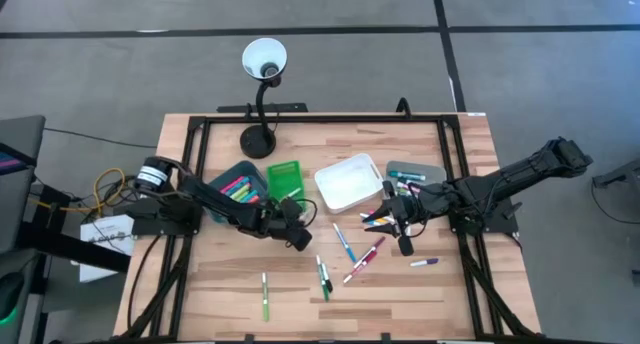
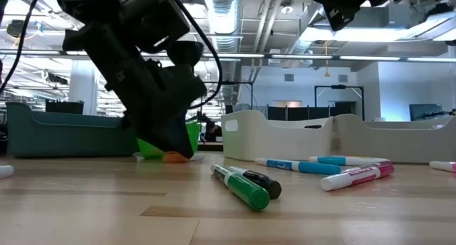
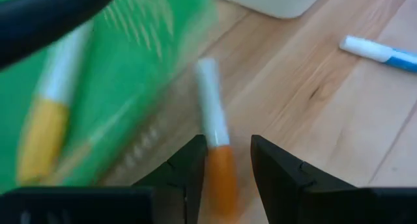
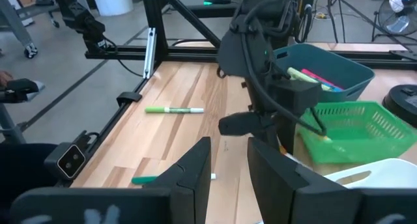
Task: Pick & Place Markers
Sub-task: Put the orange and white highlighter pen into the green bin, then put the blue and white highlighter pen into the green bin
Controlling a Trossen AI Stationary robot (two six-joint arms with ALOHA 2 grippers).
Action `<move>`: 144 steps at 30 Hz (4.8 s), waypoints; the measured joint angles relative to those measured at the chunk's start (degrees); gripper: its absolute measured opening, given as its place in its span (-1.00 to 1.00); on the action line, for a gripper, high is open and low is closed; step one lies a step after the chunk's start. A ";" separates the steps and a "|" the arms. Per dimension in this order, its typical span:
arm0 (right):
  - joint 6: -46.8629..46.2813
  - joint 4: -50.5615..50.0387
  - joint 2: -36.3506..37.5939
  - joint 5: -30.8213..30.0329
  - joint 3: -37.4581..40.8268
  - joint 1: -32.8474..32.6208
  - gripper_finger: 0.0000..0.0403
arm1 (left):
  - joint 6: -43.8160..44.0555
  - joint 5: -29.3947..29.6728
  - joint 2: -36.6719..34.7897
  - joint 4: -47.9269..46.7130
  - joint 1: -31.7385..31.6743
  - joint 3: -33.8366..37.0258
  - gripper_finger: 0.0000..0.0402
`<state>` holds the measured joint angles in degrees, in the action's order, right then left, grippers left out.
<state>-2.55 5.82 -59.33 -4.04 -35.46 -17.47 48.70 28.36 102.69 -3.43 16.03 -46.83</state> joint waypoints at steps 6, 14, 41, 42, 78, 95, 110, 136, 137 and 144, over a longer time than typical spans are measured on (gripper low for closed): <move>-0.02 0.20 0.00 -0.01 0.00 0.00 -0.55 | -0.35 0.40 0.83 0.45 0.07 -0.07 -0.41; 0.00 0.21 0.00 -0.02 0.00 -0.02 -0.55 | -1.40 0.30 0.72 0.26 0.04 -0.07 -0.83; 0.00 0.43 0.00 -0.70 -0.02 0.00 -0.55 | -16.23 3.32 -16.00 -9.65 -14.19 1.71 -0.75; 0.00 0.31 0.00 -0.70 -0.02 0.00 -0.55 | -16.74 2.13 -15.47 -9.77 -14.78 2.02 -0.74; -17.87 -12.92 -24.32 -2.23 -10.92 -0.27 -0.14 | -39.00 0.36 -29.50 7.00 -4.78 2.54 -0.44; -24.15 -36.46 -33.85 -11.56 -12.33 2.04 -0.30 | -39.47 0.54 -30.09 8.87 -7.52 2.56 -0.45; -23.65 -36.25 -36.40 -4.40 -12.41 5.89 -0.44 | -39.43 0.50 -30.09 8.86 -7.52 2.56 -0.45; -19.32 -29.71 -35.43 -0.36 -12.89 3.17 -0.47 | -38.97 0.45 -30.07 8.84 -7.43 2.58 -0.45; -19.36 -29.73 -35.43 -0.39 -13.20 2.98 -0.47 | -38.98 0.45 -30.07 8.84 -7.43 2.58 -0.45; -21.35 -28.94 -35.41 -2.19 -14.29 1.12 -0.35 | -38.97 0.45 -30.07 8.84 -7.43 2.58 -0.45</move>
<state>-23.90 -23.13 -94.74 -6.23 -49.76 -16.36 9.74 28.82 72.62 5.41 8.60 -44.25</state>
